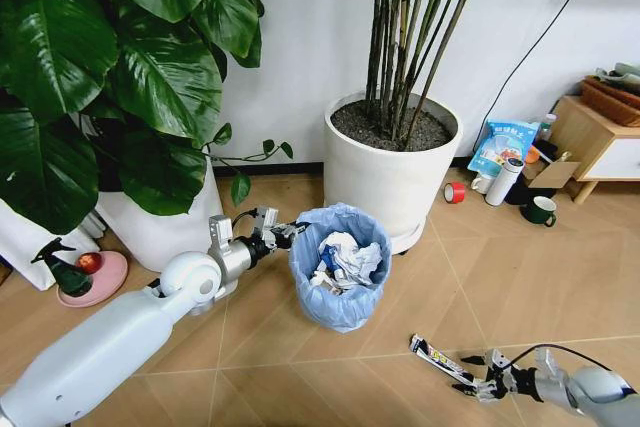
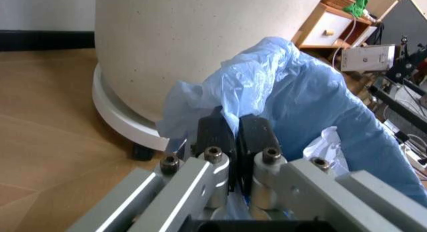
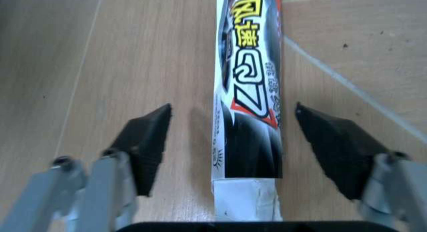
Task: Pick up the trash bin and place the garbage on the floor into it.
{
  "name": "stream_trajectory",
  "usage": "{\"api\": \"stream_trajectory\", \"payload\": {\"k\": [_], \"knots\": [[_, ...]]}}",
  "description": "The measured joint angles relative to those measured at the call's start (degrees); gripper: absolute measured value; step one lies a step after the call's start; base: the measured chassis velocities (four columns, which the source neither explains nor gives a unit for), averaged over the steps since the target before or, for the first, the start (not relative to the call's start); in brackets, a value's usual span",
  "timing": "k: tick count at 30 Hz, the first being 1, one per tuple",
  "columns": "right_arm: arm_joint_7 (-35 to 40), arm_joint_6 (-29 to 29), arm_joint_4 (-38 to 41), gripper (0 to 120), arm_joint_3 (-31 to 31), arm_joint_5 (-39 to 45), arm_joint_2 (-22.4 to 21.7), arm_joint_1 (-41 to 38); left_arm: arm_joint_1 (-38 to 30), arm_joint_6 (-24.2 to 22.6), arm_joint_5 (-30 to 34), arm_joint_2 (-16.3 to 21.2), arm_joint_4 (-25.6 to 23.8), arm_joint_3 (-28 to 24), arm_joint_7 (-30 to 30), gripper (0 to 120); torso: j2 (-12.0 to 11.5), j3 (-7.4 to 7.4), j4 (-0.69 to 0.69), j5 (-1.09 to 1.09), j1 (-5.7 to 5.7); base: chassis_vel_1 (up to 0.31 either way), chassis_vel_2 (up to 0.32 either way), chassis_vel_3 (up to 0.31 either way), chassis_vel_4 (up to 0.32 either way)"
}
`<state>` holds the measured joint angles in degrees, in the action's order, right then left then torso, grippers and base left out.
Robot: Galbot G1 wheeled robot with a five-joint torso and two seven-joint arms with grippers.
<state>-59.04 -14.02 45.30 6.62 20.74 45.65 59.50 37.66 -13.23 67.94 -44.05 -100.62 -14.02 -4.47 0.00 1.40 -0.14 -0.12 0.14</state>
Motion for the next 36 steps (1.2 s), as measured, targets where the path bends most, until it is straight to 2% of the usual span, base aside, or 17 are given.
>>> {"api": "stream_trajectory", "payload": {"k": [1, 4, 9, 12, 13, 17, 27, 31, 34, 36], "knots": [[0.0, 0.0, 0.0, 65, 0.0, 0.0, 0.0, 0.0, 0.0, 0.0, 0.0, 0.0, 0.0, 0.0, 0.0, 0, 0.0, 0.00, 0.00, 0.00, 0.00, 0.000, 0.000, 0.000, 0.000], [0.0, 0.6, -0.4, 51, -1.2, -0.2, 0.0, -0.7, 0.0, 0.0, 0.1, -0.1, 0.0, 0.3, 0.0, 0, 0.0, 0.00, 0.00, 0.01, 0.00, 0.000, 0.000, 0.000, 0.000], [0.1, 0.9, -0.7, 39, -1.7, 0.0, 0.0, -1.0, 0.0, 0.0, 0.2, -0.3, 0.0, 0.4, 0.0, 0, 0.0, 0.00, 0.00, 0.01, 0.00, 0.000, 0.000, 0.000, 0.000], [0.1, 1.0, -0.8, 22, -1.8, 0.3, 0.0, -1.1, -0.1, 0.0, 0.3, -0.3, 0.1, 0.5, -0.1, 0, 0.0, 0.00, -0.01, 0.00, 0.00, 0.000, 0.000, 0.000, 0.000], [0.1, 1.0, -0.8, 22, -1.8, 0.3, 0.0, -1.1, -0.1, 0.0, 0.3, -0.3, 0.1, 0.5, -0.1, 0, 0.0, 0.00, -0.01, 0.00, 0.00, 0.000, 0.000, 0.000, 0.000], [-0.2, 1.2, -0.6, 8, -1.6, 0.6, -0.2, -1.0, -0.1, 0.0, 0.3, -0.3, 0.2, 0.5, -0.1, 0, 0.0, 0.00, 0.00, 0.00, 0.00, 0.000, 0.000, 0.000, 0.000], [-1.3, 0.9, 2.0, 5, 0.4, 2.8, -2.3, 0.3, 0.0, 0.0, 0.0, -0.7, 0.5, 0.3, -0.2, 0, 0.0, 0.00, -0.01, 0.02, 0.00, 0.000, 0.000, 0.000, 0.000], [-2.4, 0.2, 6.3, 5, 3.7, 4.6, -5.2, 1.7, 0.0, 0.0, -0.2, -0.7, 1.0, -0.2, -0.3, 0, 0.0, 0.00, -0.01, 0.03, 0.00, 0.000, 0.000, 0.000, 0.000], [-3.6, -0.4, 14.3, 5, 10.4, 6.2, -10.4, 4.6, -0.5, 0.0, -0.6, -0.8, 1.9, -1.8, -0.6, 0, 0.0, 0.00, 0.00, 0.03, 0.00, 0.000, 0.000, 0.000, 0.000], [-3.8, -0.6, 16.8, 5, 12.6, 6.4, -12.0, 5.5, -0.8, 0.0, -0.8, -0.9, 2.2, -2.2, -0.7, 0, 0.0, 0.00, -0.01, 0.01, 0.00, 0.000, 0.000, 0.000, 0.000]]}}
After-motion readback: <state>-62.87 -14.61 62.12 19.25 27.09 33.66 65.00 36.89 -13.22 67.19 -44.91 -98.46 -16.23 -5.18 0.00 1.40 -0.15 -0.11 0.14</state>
